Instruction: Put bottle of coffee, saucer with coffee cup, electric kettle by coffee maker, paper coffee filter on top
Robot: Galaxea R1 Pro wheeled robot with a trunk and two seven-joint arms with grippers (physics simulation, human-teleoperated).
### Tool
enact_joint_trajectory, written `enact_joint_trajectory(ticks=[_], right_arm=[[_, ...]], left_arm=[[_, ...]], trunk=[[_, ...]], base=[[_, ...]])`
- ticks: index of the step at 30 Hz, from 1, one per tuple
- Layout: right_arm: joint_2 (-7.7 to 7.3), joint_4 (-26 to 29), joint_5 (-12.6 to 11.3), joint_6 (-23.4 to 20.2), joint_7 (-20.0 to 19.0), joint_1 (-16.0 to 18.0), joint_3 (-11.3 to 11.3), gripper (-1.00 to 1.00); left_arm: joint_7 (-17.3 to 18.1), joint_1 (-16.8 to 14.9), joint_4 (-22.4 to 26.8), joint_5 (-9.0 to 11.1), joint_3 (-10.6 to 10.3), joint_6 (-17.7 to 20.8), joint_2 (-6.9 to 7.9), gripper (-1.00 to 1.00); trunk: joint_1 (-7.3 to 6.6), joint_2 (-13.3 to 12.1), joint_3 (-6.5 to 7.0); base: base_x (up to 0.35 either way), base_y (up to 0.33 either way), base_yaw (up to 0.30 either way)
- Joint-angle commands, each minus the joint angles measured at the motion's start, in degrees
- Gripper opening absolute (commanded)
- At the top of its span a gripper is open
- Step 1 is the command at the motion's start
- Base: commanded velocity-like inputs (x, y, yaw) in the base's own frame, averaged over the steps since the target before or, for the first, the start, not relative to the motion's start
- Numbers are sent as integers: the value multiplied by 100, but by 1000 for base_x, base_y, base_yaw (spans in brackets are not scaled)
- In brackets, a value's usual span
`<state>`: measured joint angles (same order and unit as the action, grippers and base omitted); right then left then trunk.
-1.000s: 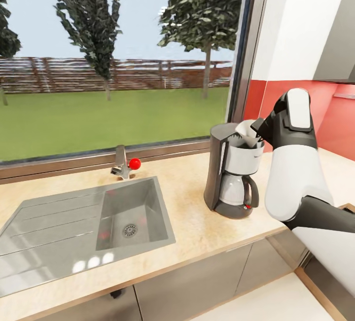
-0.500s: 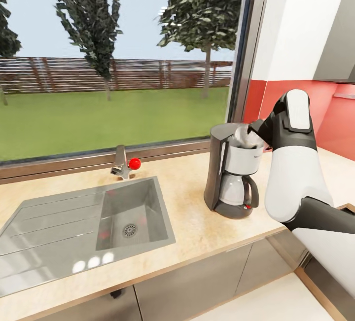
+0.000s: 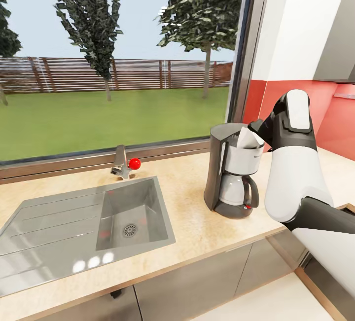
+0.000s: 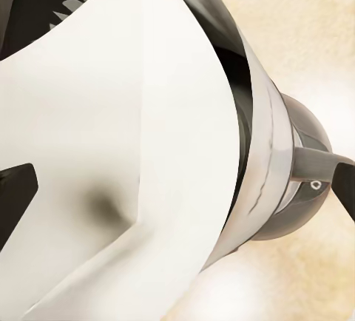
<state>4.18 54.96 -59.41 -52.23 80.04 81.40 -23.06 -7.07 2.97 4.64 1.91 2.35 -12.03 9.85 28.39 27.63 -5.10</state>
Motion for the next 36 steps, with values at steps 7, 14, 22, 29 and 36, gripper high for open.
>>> enact_joint_trajectory(ticks=[7,14,22,29,36], right_arm=[[4,10,-49,-59,56,7,-14,100],[7,65,-73,-55,5,7,4,100],[26,69,-81,-51,-106,7,11,100],[30,49,-82,-51,-111,7,7,100],[22,25,-86,-51,-111,7,4,100]], left_arm=[[4,2,10,20,20,-10,-1,100],[4,2,10,20,20,-10,-1,100],[4,2,10,20,15,-10,-1,100],[4,2,10,20,11,-10,-1,100],[4,2,10,20,11,-10,-1,100]], trunk=[[3,10,-11],[3,10,-11],[3,10,-11],[3,10,-11],[3,10,-11]], base=[[0,0,0],[0,0,0],[0,0,0],[-37,0,0],[-203,0,0]])
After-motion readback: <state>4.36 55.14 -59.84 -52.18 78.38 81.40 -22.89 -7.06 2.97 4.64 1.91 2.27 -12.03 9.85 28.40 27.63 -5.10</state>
